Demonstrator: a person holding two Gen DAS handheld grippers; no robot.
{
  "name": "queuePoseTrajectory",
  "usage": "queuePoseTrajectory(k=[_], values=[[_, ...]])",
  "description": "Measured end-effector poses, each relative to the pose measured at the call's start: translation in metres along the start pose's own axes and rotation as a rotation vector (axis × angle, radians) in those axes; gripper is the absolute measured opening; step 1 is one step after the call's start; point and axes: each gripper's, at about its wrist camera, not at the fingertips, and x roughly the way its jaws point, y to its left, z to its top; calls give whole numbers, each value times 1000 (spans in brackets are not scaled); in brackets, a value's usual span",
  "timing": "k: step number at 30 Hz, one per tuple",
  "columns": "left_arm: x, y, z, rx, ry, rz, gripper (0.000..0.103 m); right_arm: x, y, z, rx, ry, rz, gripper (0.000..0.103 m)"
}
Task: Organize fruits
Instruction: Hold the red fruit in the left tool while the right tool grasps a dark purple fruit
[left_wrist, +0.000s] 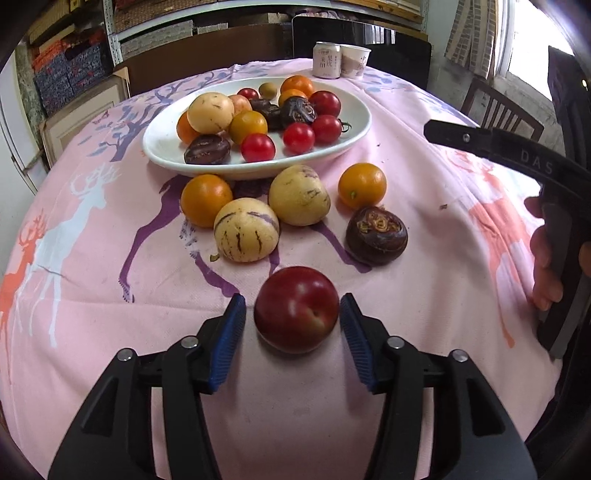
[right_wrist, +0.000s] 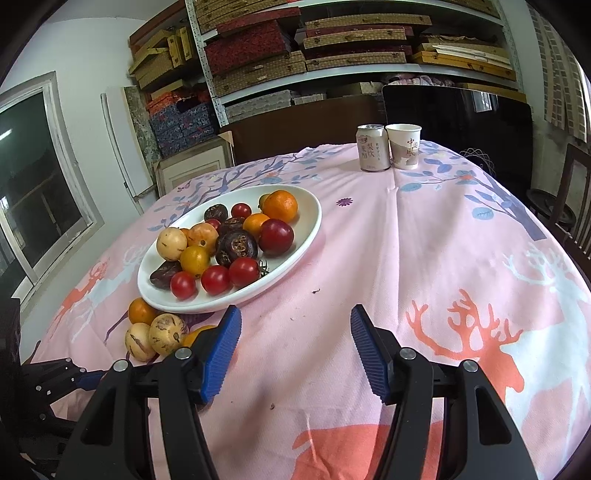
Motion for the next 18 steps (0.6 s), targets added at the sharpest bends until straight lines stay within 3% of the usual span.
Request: queuePoseTrajectory(k=[4, 7, 10, 11, 12, 14, 18], values=[[2, 4, 3, -24, -6, -25, 60, 4, -1, 1, 5, 18, 3, 62], [5, -1, 4, 6, 12, -29, 74, 4, -2, 1, 4, 14, 4, 62], [2, -4, 3, 19, -11, -11, 76, 4, -2, 1, 5, 15, 4, 62], [-1, -4, 2, 16, -31, -8, 69, 4, -2, 1, 6, 14, 4, 62], [-3, -3, 2, 10, -45, -3, 52, 4, -2, 1, 5, 14, 4, 62], [-3, -1, 1, 1, -47, -20, 40, 4, -2, 1, 4, 14, 3, 62], [-3, 0, 1, -5, -50, -22, 40, 4, -2, 1, 7, 12, 3, 62]])
